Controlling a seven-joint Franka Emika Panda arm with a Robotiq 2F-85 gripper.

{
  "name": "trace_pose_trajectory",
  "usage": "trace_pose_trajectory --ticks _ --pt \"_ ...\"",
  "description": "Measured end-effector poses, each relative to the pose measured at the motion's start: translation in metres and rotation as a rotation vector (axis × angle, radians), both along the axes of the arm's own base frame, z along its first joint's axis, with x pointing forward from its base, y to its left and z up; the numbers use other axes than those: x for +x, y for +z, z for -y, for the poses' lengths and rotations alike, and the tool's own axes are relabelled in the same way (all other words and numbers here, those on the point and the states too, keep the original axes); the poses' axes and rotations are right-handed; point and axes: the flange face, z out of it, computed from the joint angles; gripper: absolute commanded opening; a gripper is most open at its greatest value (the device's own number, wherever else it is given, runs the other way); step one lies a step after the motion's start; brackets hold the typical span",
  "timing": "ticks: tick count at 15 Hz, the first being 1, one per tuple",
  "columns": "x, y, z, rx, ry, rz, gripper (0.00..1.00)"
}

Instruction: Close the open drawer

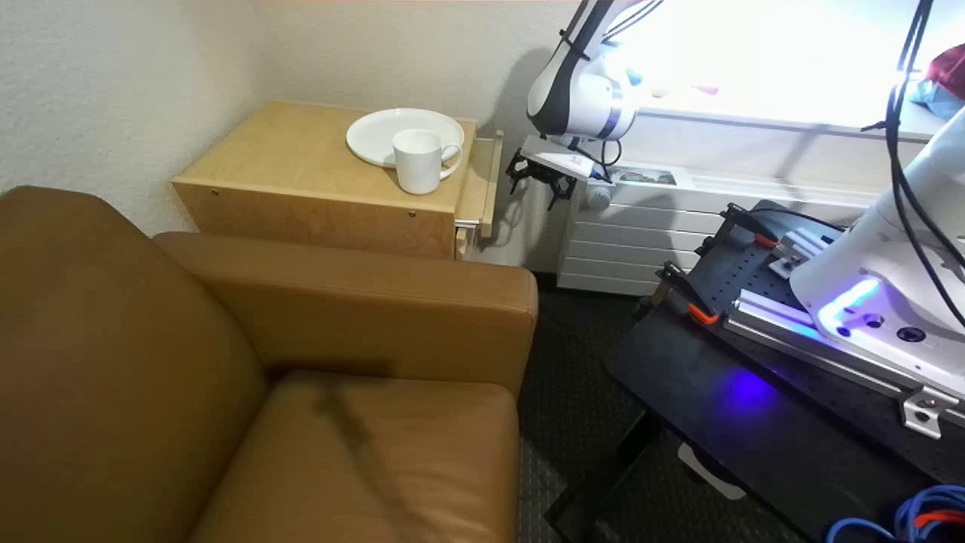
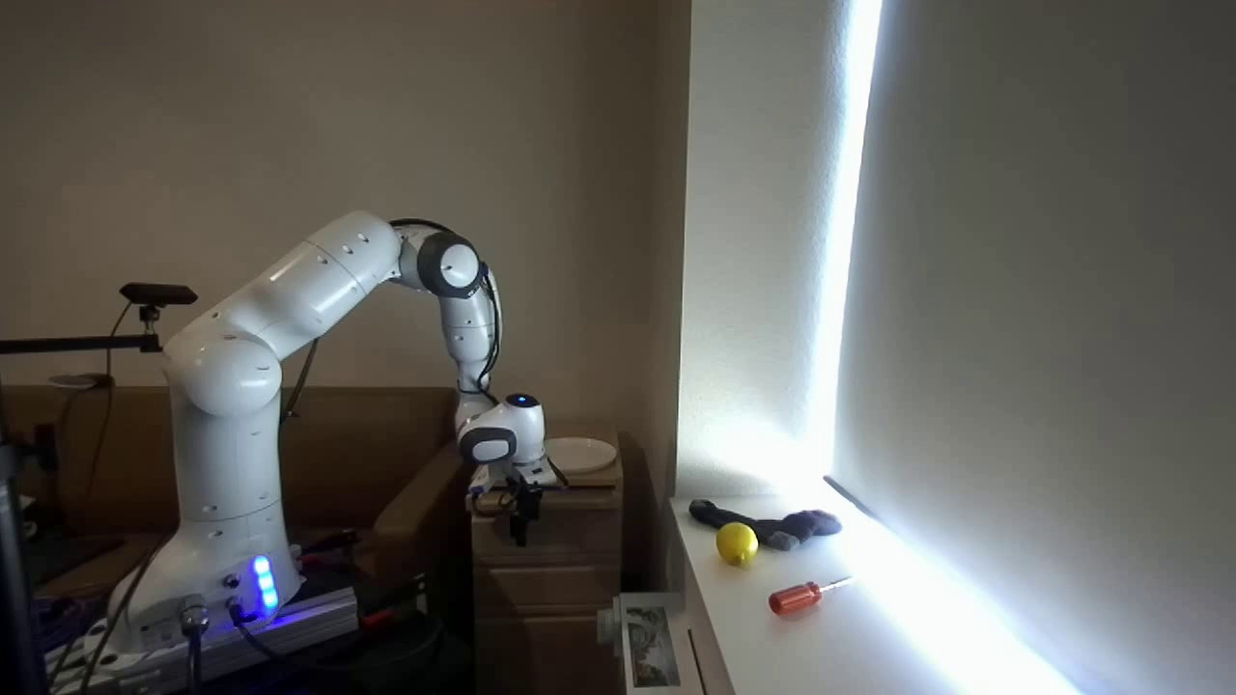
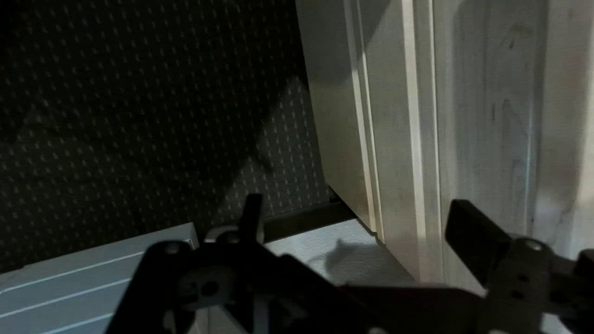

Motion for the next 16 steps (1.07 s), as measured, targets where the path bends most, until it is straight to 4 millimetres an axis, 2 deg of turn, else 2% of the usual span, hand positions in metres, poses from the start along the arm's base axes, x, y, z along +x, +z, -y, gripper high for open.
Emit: trace_pose_trajectory --ticks 3,7,11,13,16 --pt "0.012 -0.015 -0.003 0.043 -0.062 0.0 1.0" --pt "0.025 -0.025 0.014 0.148 -0.179 0.008 1.0" --pt "0.042 -0.012 0.027 0.316 -0.271 0.022 1.0" --pt "0.051 0.002 0.018 0.419 -0.255 0.032 1.0" --pt "0.055 0.018 -0.005 0.552 -0.191 0.024 1.0"
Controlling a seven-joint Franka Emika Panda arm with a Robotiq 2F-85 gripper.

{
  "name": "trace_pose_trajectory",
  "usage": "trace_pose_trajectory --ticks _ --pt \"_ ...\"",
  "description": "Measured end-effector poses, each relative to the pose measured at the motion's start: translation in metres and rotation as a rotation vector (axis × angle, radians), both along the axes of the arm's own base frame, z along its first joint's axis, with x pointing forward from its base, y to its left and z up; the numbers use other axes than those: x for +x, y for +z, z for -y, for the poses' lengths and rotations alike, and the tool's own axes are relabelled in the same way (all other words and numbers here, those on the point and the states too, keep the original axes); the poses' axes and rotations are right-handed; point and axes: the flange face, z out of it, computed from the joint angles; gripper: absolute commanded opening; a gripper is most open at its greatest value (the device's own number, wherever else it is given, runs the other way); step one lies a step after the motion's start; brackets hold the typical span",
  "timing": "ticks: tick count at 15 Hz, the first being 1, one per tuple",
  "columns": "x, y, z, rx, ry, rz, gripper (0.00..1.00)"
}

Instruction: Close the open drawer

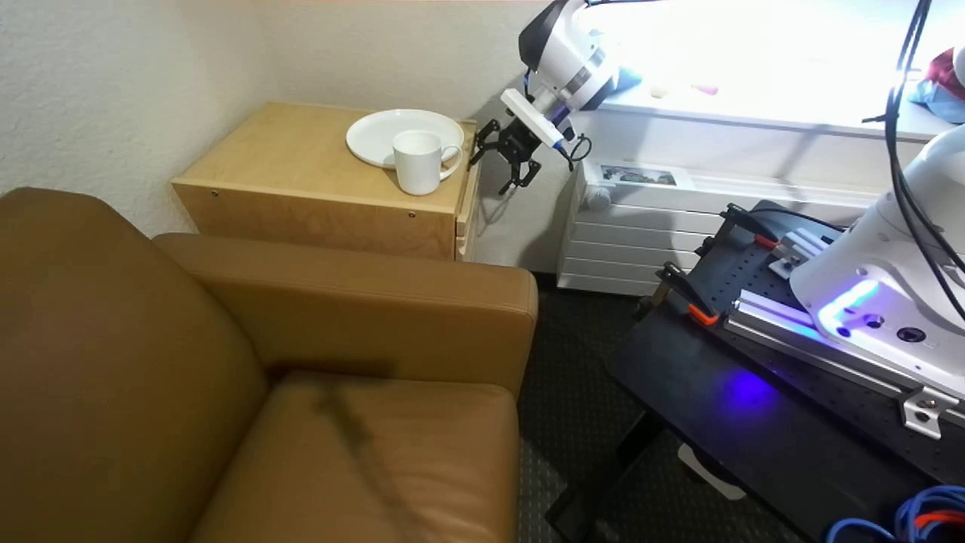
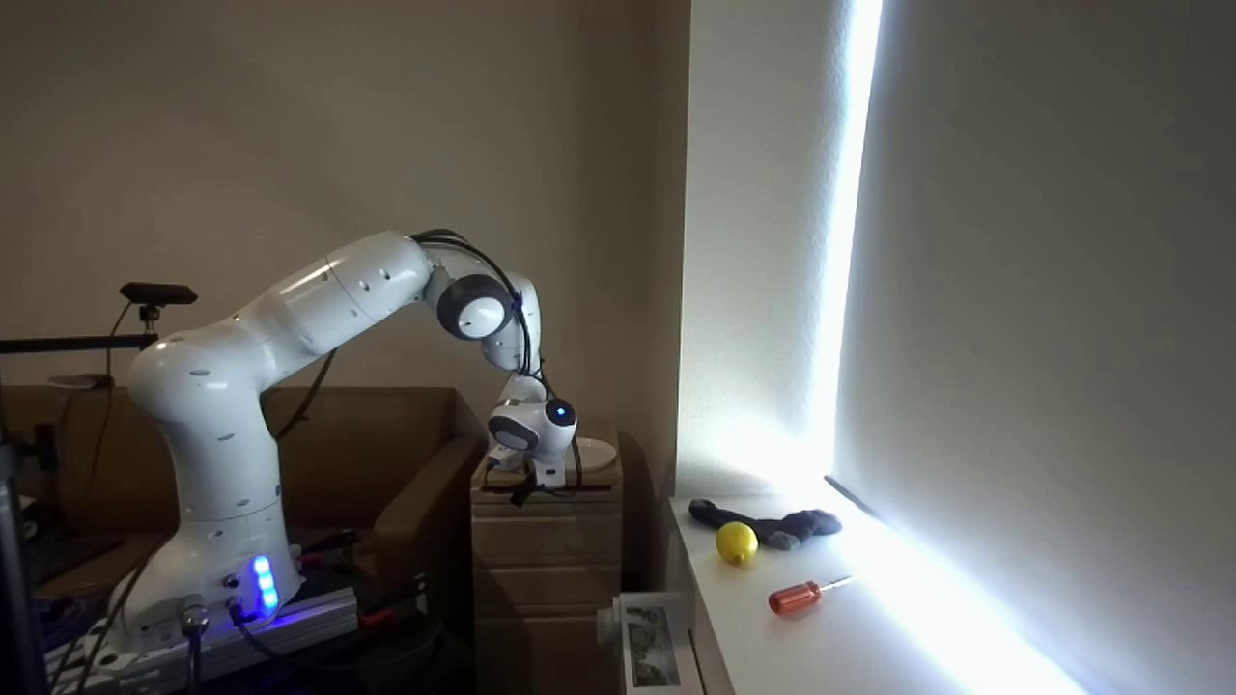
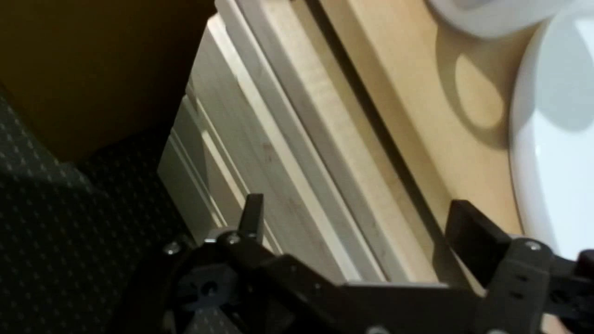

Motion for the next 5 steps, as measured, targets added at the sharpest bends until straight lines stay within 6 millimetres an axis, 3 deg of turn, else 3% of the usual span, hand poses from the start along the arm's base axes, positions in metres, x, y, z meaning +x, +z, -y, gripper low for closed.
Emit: trace_pose_trajectory --ticks 2,5 --pt "-0.004 -0.002 -0.013 0.049 0.044 -0.015 1.0" --pt "-0.014 -0.017 -0.016 0.024 0.083 -0.071 1.0"
